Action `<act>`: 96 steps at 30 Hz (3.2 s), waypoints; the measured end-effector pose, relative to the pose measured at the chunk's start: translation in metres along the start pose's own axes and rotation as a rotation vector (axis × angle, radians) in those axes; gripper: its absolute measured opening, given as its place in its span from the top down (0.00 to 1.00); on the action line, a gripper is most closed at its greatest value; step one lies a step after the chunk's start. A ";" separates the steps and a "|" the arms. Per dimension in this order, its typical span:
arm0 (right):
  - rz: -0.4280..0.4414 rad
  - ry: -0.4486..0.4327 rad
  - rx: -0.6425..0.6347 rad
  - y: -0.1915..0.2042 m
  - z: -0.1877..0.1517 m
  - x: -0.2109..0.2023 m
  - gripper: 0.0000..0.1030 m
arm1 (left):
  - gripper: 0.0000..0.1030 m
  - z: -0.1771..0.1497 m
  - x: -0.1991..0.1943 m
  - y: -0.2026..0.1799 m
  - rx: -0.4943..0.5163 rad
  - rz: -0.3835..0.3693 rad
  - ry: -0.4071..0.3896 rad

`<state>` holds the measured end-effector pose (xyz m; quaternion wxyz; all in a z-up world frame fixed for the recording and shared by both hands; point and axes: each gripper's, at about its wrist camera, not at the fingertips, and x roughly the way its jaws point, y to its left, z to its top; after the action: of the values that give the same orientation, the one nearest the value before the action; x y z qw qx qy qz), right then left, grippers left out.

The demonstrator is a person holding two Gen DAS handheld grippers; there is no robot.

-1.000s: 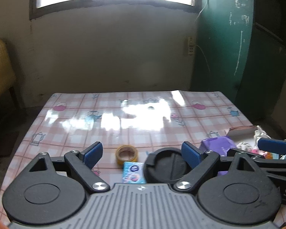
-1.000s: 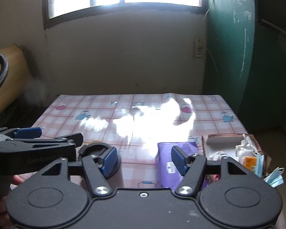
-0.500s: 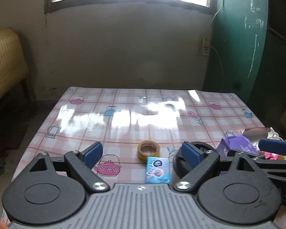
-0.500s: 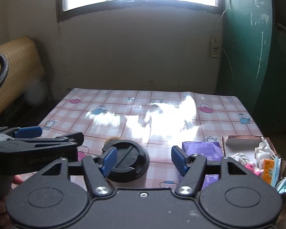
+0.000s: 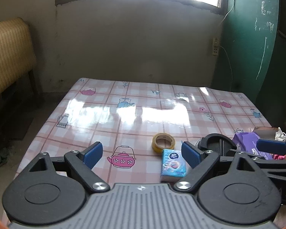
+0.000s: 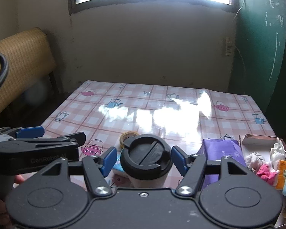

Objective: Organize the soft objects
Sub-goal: 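Move both open tools back over the items on the table, then close left gripper on blue tissue pack while right tool moves to yellow tape roll, then lift tissue pack with left tool while right gripper closes on yellow tape roll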

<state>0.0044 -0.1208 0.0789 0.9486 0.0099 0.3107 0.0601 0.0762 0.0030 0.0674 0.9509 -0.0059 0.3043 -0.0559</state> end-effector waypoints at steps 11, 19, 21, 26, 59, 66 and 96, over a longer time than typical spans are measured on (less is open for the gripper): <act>0.018 -0.027 0.052 -0.018 -0.005 -0.002 0.26 | 0.09 -0.021 0.035 0.016 -0.025 -0.027 0.087; 0.025 -0.044 0.089 -0.041 -0.014 -0.004 0.26 | 0.09 -0.039 0.083 0.018 0.007 -0.151 0.148; 0.027 -0.045 0.098 -0.045 -0.017 -0.002 0.26 | 0.09 -0.045 0.092 0.012 0.043 -0.172 0.152; 0.017 -0.032 0.116 -0.054 -0.020 0.006 0.26 | 0.09 -0.050 0.111 0.004 0.084 -0.214 0.150; 0.071 -0.059 0.082 -0.036 -0.007 0.023 0.26 | 0.00 -0.048 0.152 0.012 0.145 -0.113 0.116; 0.108 -0.020 0.041 -0.011 0.005 0.039 0.26 | 0.27 -0.050 0.149 0.035 0.088 -0.060 0.085; -0.200 0.356 0.288 0.046 0.036 0.265 0.12 | 0.27 -0.065 0.112 0.107 0.060 0.053 0.020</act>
<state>0.2324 -0.0424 -0.0458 0.8688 0.1037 0.4778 -0.0780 0.1396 0.0982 -0.0551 0.9487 0.0310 0.3121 -0.0399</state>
